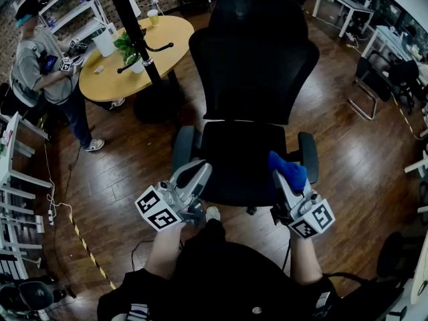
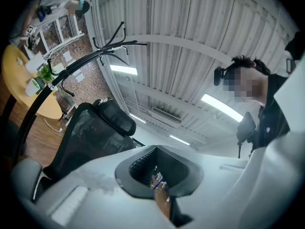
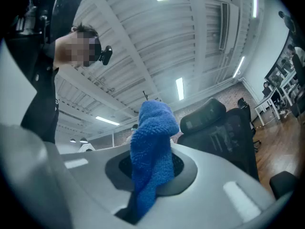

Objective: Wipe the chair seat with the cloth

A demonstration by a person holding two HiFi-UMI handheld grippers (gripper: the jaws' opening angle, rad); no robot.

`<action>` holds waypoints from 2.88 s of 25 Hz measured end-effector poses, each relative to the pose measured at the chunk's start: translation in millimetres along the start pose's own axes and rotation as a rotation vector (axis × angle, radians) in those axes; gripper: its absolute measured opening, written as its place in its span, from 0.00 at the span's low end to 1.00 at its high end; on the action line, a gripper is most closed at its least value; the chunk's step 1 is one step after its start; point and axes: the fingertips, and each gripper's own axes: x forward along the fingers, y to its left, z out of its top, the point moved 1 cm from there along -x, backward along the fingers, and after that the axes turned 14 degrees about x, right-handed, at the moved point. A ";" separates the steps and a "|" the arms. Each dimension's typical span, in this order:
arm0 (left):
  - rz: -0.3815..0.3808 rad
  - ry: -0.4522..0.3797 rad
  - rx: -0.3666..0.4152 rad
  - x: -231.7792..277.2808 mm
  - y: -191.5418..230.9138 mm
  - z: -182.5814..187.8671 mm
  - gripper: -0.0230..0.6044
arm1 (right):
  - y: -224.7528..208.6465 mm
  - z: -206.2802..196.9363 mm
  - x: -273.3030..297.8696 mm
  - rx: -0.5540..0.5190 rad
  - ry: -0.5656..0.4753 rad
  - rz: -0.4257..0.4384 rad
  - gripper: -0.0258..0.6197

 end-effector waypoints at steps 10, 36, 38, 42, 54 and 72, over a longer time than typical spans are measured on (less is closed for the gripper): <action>-0.011 0.027 -0.138 38.6 119.2 -13.9 0.02 | -119.2 -52.4 131.8 0.011 0.176 -0.145 0.10; 0.260 0.097 -0.353 -4.9 240.5 -176.0 0.02 | -392.6 -474.1 292.6 -0.017 0.866 -0.344 0.10; 0.253 0.112 -0.356 -3.1 239.5 -179.7 0.02 | -411.2 -466.6 274.4 -0.016 0.865 -0.405 0.10; 0.230 0.151 -0.371 7.2 237.8 -189.2 0.02 | -466.8 -432.7 211.5 -0.045 0.878 -0.578 0.10; 0.225 0.254 -0.407 23.2 239.1 -217.5 0.02 | -570.1 -288.7 16.7 -0.090 0.807 -0.950 0.10; 0.246 0.199 -0.408 23.7 227.9 -204.5 0.02 | -454.5 -355.4 143.3 -0.076 0.807 -0.574 0.10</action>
